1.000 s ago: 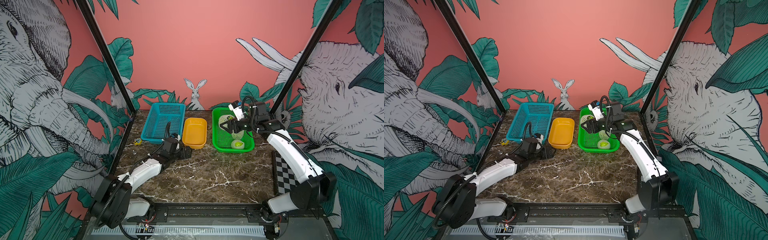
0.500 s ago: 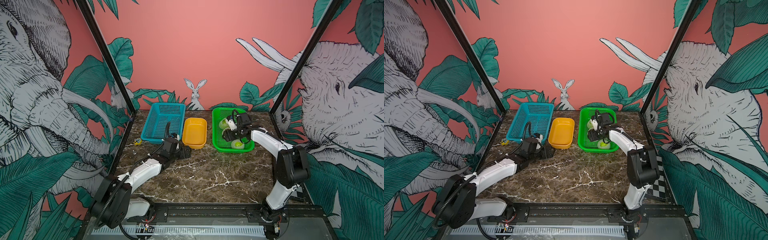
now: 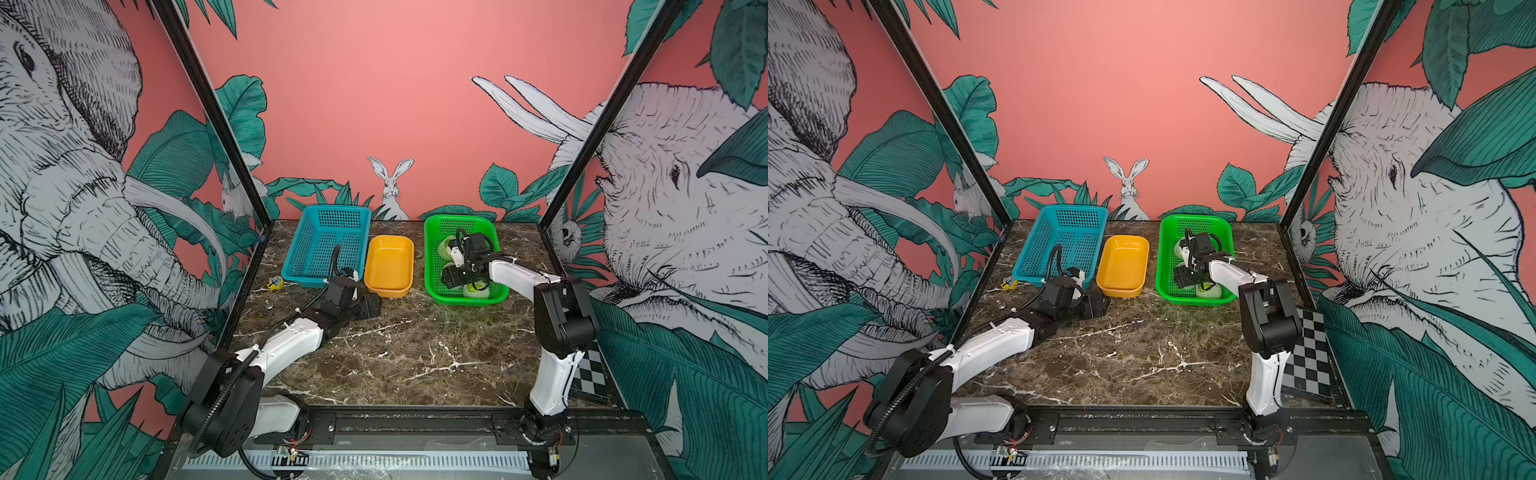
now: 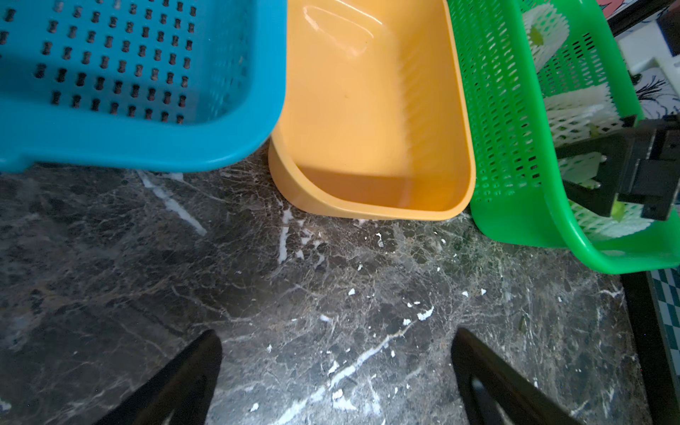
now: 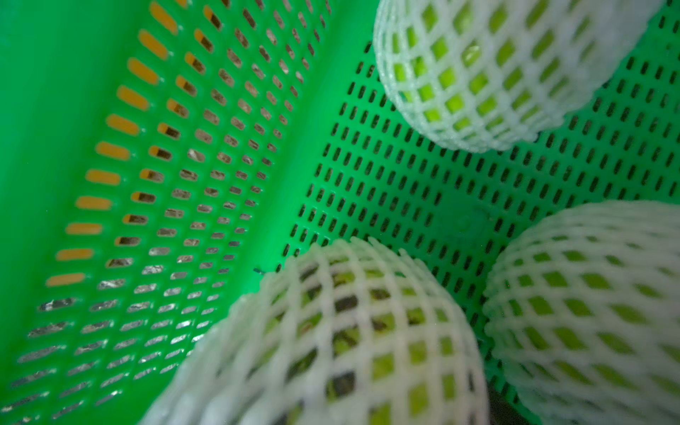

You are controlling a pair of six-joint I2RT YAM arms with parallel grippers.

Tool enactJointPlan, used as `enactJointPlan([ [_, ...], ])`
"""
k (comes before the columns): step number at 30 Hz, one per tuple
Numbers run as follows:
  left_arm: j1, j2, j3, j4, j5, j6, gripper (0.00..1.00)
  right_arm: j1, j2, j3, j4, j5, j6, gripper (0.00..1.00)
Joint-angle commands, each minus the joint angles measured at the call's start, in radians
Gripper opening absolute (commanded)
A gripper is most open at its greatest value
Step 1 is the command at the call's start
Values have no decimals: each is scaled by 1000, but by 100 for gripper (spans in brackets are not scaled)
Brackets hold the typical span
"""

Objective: Sleeve custard apples in foam nets
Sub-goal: Place the custard apple in the basket.

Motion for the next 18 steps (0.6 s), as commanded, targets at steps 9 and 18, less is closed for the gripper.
enactJointPlan([
  [9,7,-33,-15,5,-17,-6,99,36,-19,29,15,-4,38,73],
  [18,5,-34,-12,0,-5,-5,99,36,52,64,-19,20,41,81],
])
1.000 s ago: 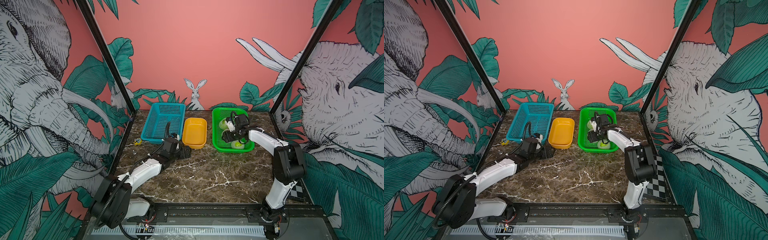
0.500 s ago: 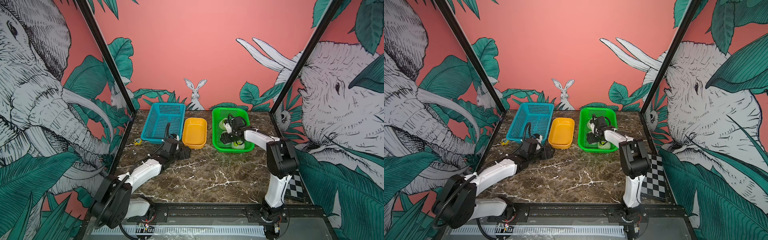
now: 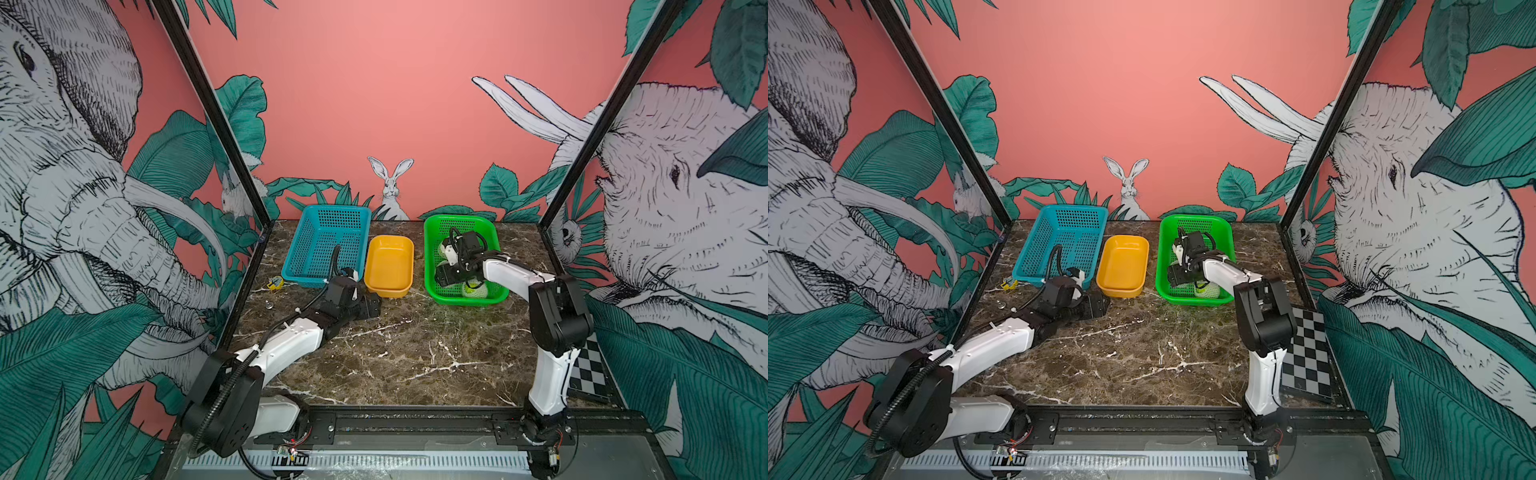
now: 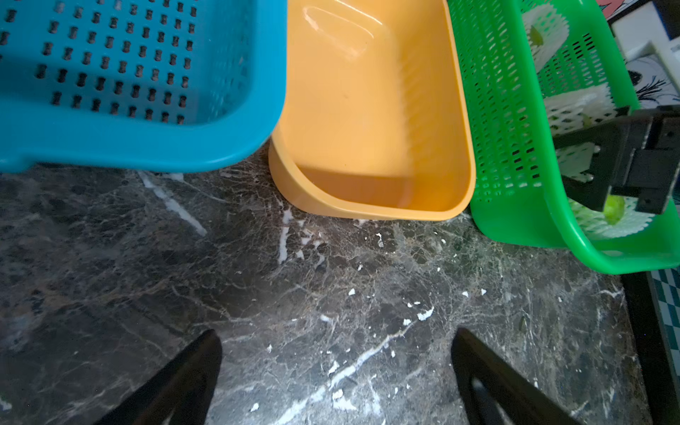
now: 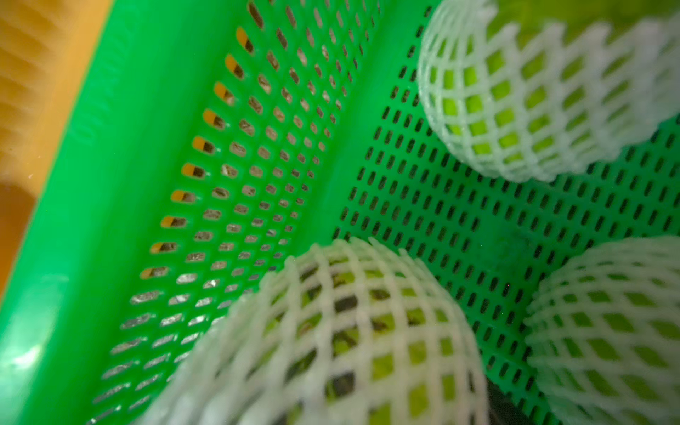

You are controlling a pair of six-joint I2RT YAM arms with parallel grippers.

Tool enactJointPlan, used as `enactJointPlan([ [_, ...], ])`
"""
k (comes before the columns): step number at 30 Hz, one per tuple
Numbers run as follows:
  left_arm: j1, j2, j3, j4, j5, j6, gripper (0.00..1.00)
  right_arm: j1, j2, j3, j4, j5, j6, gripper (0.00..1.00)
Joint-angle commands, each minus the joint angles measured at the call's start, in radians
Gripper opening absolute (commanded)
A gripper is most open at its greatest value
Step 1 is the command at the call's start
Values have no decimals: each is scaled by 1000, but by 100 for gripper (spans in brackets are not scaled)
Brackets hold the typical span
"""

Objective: Sleeve custard apples in foam nets
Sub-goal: Place the custard apple in the basket, then reset both arms

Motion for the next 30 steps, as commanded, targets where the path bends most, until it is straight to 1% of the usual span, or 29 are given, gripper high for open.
enactJointPlan([
  [1,5,-36,-12,-3,-7,-5,99,1,16,11,-14,18,5,98],
  [6,6,-45,-7,-13,-17,-2,99,1,-31,5,-27,51,-7,99],
  [12,5,-50,6,-23,-40,9,99,0,-107,19,-91,94,-37,99],
  [19,5,-91,43,-86,-116,79,99,-8,-249,-11,-130,122,-42,99],
  [22,8,-118,61,-120,-182,134,99,-23,-345,-74,-96,127,-29,99],
  [28,25,-180,59,-143,-339,263,99,-64,-613,-345,81,185,-25,99],
  [30,42,-190,44,-126,-370,289,99,-74,-698,-456,168,244,-44,99],
])
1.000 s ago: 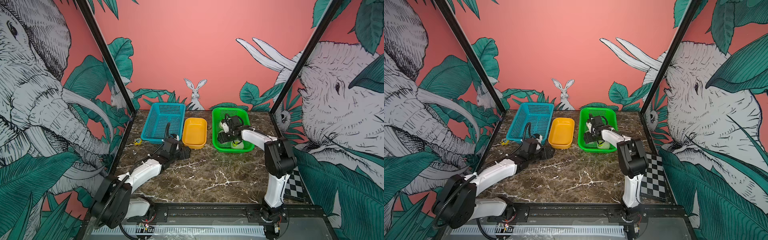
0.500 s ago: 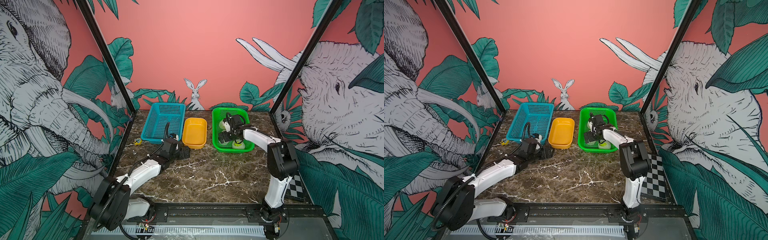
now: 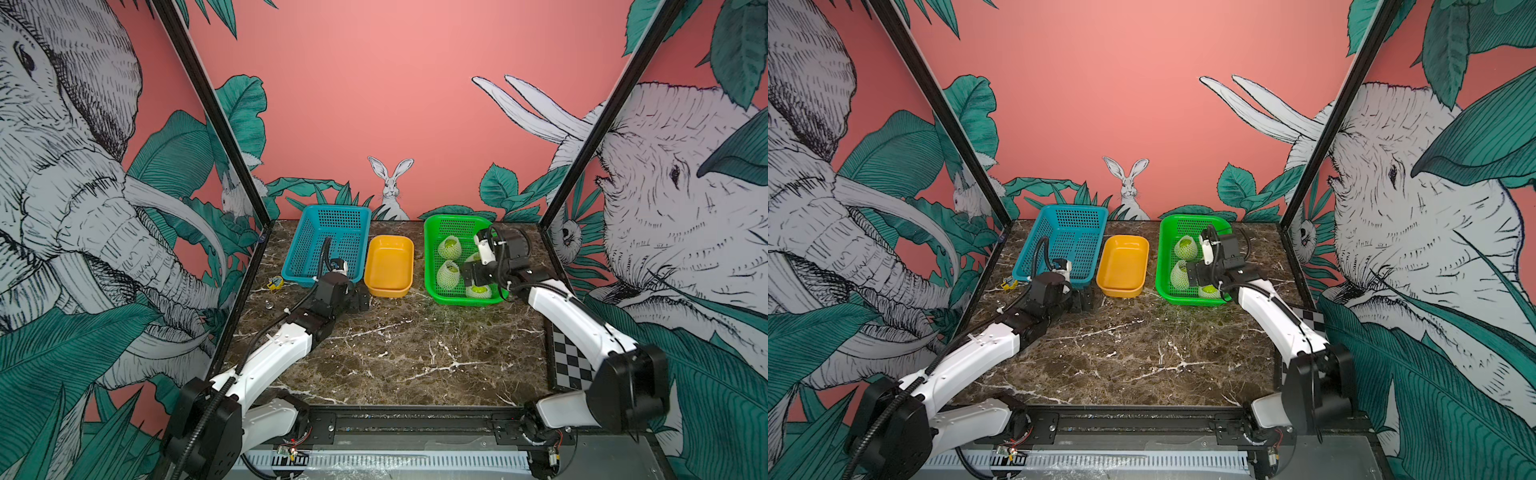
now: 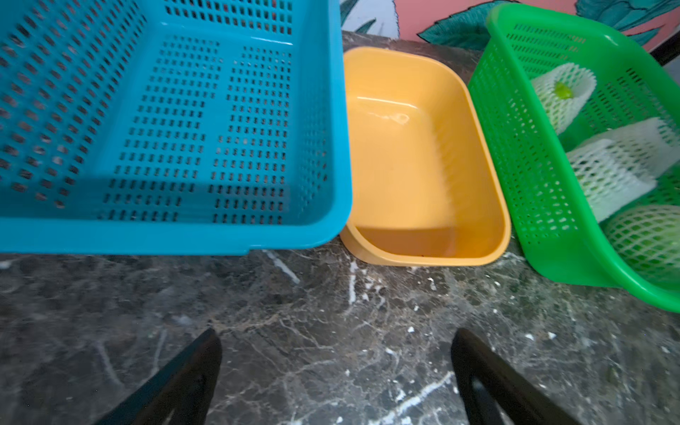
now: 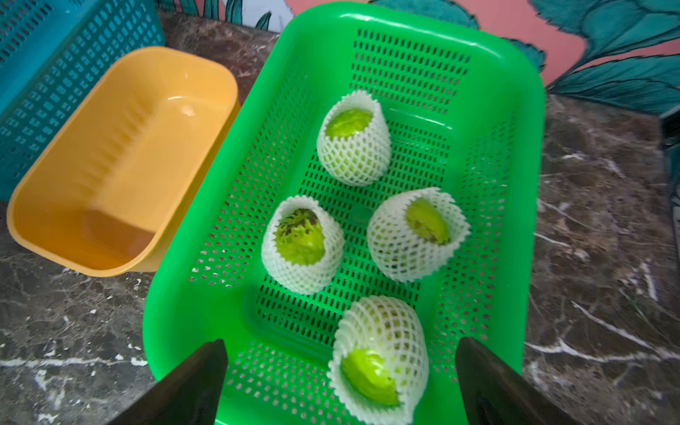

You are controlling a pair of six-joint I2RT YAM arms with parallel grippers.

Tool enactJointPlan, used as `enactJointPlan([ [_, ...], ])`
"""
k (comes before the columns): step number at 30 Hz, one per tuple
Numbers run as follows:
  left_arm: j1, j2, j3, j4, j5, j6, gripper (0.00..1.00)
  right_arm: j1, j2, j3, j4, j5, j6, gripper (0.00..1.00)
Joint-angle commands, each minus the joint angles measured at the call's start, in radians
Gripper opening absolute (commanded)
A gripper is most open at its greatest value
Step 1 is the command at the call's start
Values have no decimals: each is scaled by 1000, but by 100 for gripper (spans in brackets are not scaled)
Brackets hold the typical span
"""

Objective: Sleeve custard apples in foam nets
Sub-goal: Reset both arms

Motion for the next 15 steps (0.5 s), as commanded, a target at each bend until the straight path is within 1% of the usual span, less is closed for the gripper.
enactJointPlan([
  [1,31,-34,-13,2,-105,89,99,-16,-123,-166,178,120,-31,99],
  [4,63,-51,-52,53,-115,114,99,-38,-237,-348,334,212,-65,99],
  [8,104,-78,-107,116,-152,148,99,-102,-317,-564,569,258,-67,99],
  [10,117,-91,-133,150,-170,174,99,-135,-315,-630,661,249,-57,99],
  [12,126,-103,-159,192,-204,210,99,-158,-282,-686,778,243,-50,99],
  [15,141,-114,-201,276,-230,285,99,-187,-169,-751,1013,208,-41,99],
])
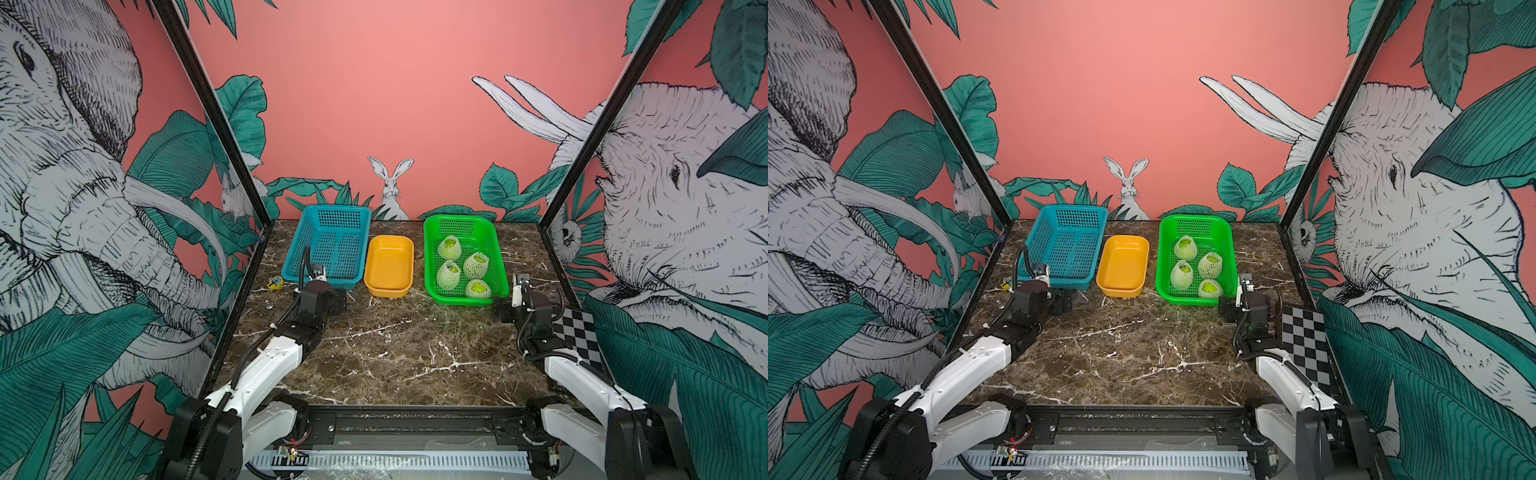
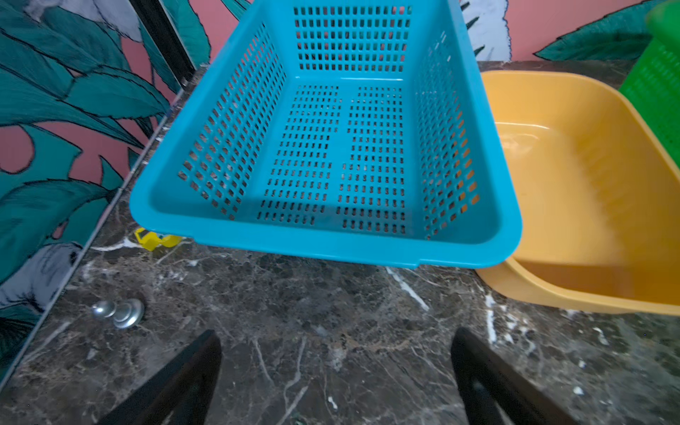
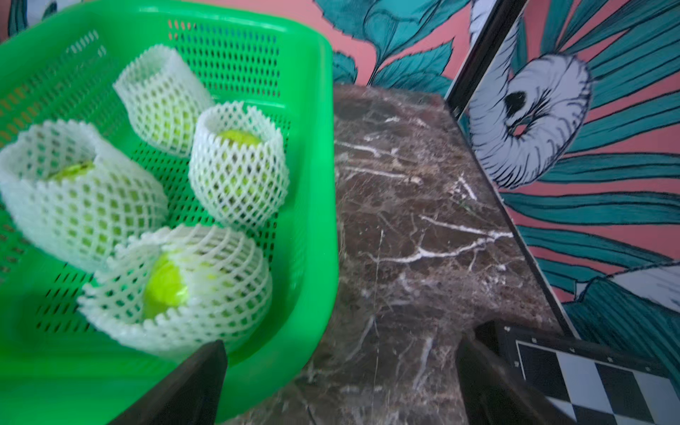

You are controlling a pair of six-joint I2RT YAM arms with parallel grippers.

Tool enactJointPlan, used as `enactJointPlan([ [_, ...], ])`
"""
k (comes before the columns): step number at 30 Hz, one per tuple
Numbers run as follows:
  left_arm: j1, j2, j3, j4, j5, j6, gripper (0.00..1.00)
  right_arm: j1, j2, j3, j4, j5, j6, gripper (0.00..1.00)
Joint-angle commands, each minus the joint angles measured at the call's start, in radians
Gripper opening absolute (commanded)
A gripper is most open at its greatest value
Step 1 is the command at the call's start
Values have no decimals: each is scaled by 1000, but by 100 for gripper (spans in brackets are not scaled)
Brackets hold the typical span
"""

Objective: Sleeve custard apples in foam nets
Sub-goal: Reset both arms

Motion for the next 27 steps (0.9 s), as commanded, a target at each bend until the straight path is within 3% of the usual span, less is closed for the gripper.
enactJointPlan([
  [1,15,-24,-50,156,-72,121,99,-29,127,-64,353,-23,5,99],
  [5,54,3,-100,300,-92,192,99,-37,252,-68,512,-41,-69,99],
  [9,109,45,-165,472,-58,234,99,-93,344,-67,588,-131,-37,99],
  [13,160,145,-198,596,-19,268,99,-122,504,-123,892,-160,-8,100],
  [18,178,316,-230,875,37,357,99,-130,465,-32,651,-59,37,99],
  [20,205,373,-216,904,120,337,99,-130,451,10,550,-44,47,99],
  [24,212,552,-232,1135,183,371,99,-130,461,19,554,-132,14,99],
  [27,212,491,-222,1001,183,348,99,-130,463,30,536,-144,9,99],
])
